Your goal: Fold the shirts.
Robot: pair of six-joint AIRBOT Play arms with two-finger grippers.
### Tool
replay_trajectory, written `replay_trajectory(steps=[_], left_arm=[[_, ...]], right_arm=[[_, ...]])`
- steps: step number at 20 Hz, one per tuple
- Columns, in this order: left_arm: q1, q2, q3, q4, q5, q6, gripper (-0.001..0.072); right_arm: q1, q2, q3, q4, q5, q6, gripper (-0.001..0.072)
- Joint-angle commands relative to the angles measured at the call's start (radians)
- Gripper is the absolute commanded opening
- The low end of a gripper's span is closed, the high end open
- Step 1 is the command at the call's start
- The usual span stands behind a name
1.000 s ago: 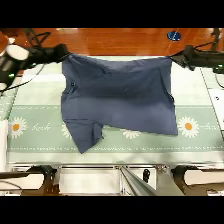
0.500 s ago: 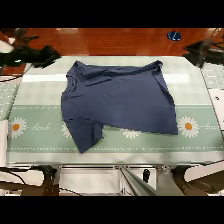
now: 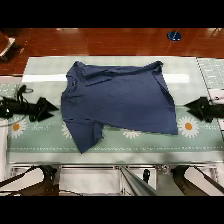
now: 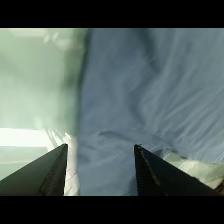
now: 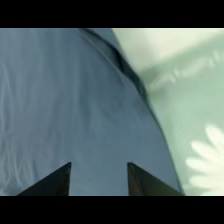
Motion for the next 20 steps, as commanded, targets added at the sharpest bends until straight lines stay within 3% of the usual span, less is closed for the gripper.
replay_trajectory(steps=[1,12,13,14,15,16,20], left_arm=[[0.010,0.019,-0.135,-0.070,0.056,0.016,0.0507],[-0.110,-0.066,-0.134,-0.145,0.189,0.051,0.0496],[-0.142,-0.068,-0.134,-0.148,0.212,0.051,0.0445],[-0.166,-0.069,-0.133,-0.147,0.222,0.052,0.0330],[-0.181,-0.070,-0.131,-0.146,0.229,0.056,0.0153],[-0.188,-0.070,-0.126,-0.146,0.231,0.066,0.0035],[-0.192,-0.070,-0.081,-0.147,0.227,0.082,0.0023]], right_arm=[[-0.022,0.140,-0.206,0.062,-0.058,-0.025,0.0407],[-0.022,0.140,-0.206,0.132,-0.016,-0.050,0.0407],[-0.023,0.140,-0.206,0.129,-0.028,-0.051,0.0407],[-0.037,0.140,-0.206,0.118,-0.057,-0.049,0.0407],[-0.063,0.140,-0.205,0.099,-0.085,-0.027,0.0407],[-0.097,0.140,-0.205,0.058,-0.097,-0.004,0.0407],[-0.136,0.100,-0.222,-0.250,0.056,0.132,0.0407]])
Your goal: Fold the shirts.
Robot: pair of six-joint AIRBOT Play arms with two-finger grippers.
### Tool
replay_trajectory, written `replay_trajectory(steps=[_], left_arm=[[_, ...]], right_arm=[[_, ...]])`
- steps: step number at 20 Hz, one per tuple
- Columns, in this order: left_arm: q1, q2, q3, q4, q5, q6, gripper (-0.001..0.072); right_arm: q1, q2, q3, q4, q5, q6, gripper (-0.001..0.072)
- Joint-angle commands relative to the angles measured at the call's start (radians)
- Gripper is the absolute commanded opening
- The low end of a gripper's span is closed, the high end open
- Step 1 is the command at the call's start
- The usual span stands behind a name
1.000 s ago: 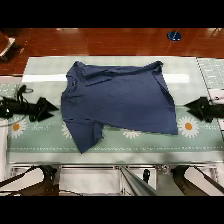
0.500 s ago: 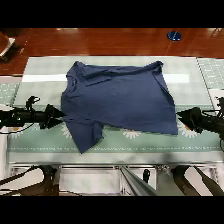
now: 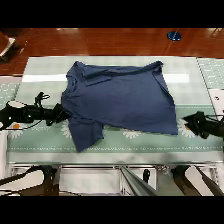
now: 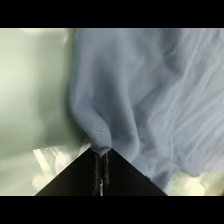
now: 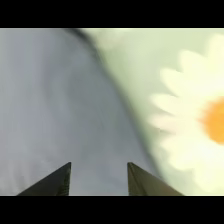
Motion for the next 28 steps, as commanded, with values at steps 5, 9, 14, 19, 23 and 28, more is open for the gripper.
replay_trajectory(steps=[5,9,14,19,23,28], left_arm=[[-0.013,0.000,0.054,-0.007,-0.026,0.010,0.0023],[-0.013,0.000,0.054,-0.007,-0.027,0.010,0.0023],[-0.013,0.000,0.054,-0.007,-0.023,0.010,0.0023],[-0.013,0.007,0.072,-0.048,-0.018,0.010,0.0023],[-0.009,0.080,0.293,-0.263,-0.069,0.068,0.0023],[-0.005,0.254,0.766,-0.395,0.023,0.096,0.0022]], right_arm=[[0.027,-0.143,-0.020,-0.183,0.094,0.087,0.0407],[0.036,-0.238,0.000,-0.095,0.019,0.048,0.0406],[0.043,-0.324,0.054,0.099,-0.012,-0.025,0.0394],[0.245,-0.379,0.175,0.165,0.030,-0.107,0.0023],[0.353,-0.272,0.578,0.159,0.144,-0.023,0.0022],[0.385,-0.165,1.271,0.093,0.174,0.079,0.0022]])
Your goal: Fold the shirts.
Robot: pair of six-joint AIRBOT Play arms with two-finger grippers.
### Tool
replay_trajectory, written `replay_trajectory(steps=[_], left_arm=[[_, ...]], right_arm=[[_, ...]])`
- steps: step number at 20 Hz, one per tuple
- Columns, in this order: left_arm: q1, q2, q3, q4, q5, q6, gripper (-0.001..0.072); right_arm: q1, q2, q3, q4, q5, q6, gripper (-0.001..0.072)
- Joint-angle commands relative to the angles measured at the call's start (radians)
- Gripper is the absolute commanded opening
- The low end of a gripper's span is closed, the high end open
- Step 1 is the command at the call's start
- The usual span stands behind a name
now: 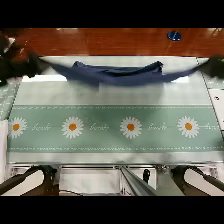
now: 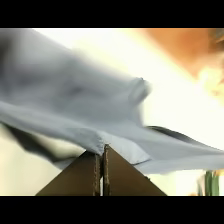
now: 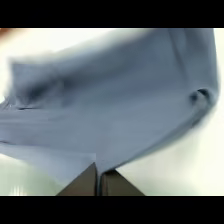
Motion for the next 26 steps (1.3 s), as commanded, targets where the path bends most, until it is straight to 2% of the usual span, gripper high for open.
replay_trajectory(steps=[1,4,8,12,14,17,20,21,23,26], left_arm=[[0.005,0.120,0.316,-0.057,0.066,0.020,0.0022],[0.005,0.256,0.494,0.146,0.076,0.003,0.0022],[0.005,0.500,0.525,0.579,0.073,-0.165,0.0022],[0.005,0.689,0.525,0.848,0.011,-0.236,0.0022],[0.005,0.737,0.523,0.928,-0.015,-0.266,0.0022],[0.005,0.734,0.501,0.948,-0.103,-0.280,0.0022],[0.005,0.708,0.353,0.909,-0.148,-0.285,0.0022],[0.005,0.694,0.279,0.887,-0.125,-0.302,0.0022],[0.001,0.652,0.127,0.834,-0.008,-0.394,0.0022],[-0.029,0.532,-0.074,0.698,0.108,-0.381,0.0022]], right_arm=[[0.023,0.081,0.437,-0.029,0.043,0.066,0.0022],[0.023,0.230,0.571,-0.065,0.044,0.069,0.0022],[0.024,0.438,0.577,-0.216,0.070,0.137,0.0022],[0.024,0.548,0.576,-0.304,0.147,0.200,0.0022],[0.024,0.556,0.575,-0.362,0.200,0.238,0.0022],[0.024,0.556,0.471,-0.328,0.211,0.240,0.0022],[0.023,0.554,0.280,-0.254,0.208,0.206,0.0022],[0.024,0.548,0.201,-0.213,0.199,0.177,0.0022],[0.024,0.532,0.026,-0.084,0.125,0.105,0.0022],[0.024,0.460,-0.191,0.001,0.006,0.010,0.0022]])
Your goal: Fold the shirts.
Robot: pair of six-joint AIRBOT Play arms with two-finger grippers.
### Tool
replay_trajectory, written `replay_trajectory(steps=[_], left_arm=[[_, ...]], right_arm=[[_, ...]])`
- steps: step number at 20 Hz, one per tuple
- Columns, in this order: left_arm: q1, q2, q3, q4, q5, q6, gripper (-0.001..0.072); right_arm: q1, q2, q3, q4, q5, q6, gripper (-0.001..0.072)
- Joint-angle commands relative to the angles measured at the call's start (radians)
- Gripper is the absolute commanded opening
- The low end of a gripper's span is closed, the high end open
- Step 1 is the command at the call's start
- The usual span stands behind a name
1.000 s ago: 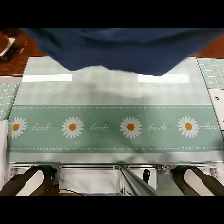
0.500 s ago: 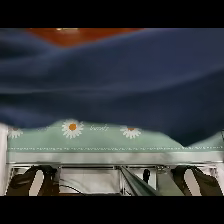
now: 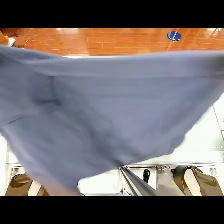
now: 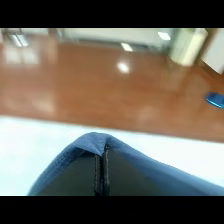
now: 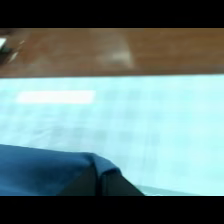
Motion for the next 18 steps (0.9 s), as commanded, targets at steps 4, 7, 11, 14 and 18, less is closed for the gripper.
replay_trajectory(steps=[4,7,11,14,18], left_arm=[[-0.152,-0.391,-0.278,-0.125,0.381,-0.075,0.0022],[-0.225,-0.665,-0.197,-0.238,0.618,-0.120,0.0022],[-0.257,-0.999,0.057,-0.269,0.658,-0.120,0.0022],[-0.248,-1.149,0.224,-0.279,0.531,-0.121,0.0022],[-0.210,-1.175,0.297,-0.279,0.344,-0.094,0.0023]], right_arm=[[0.015,-0.290,-0.319,0.184,-0.286,-0.219,0.0022],[0.108,-0.545,-0.275,0.195,-0.505,-0.240,0.0022],[0.185,-0.911,-0.027,0.254,-0.544,-0.224,0.0022],[0.193,-1.078,0.133,0.251,-0.504,-0.138,0.0022],[0.171,-1.125,0.188,0.241,-0.370,-0.136,0.0023]])
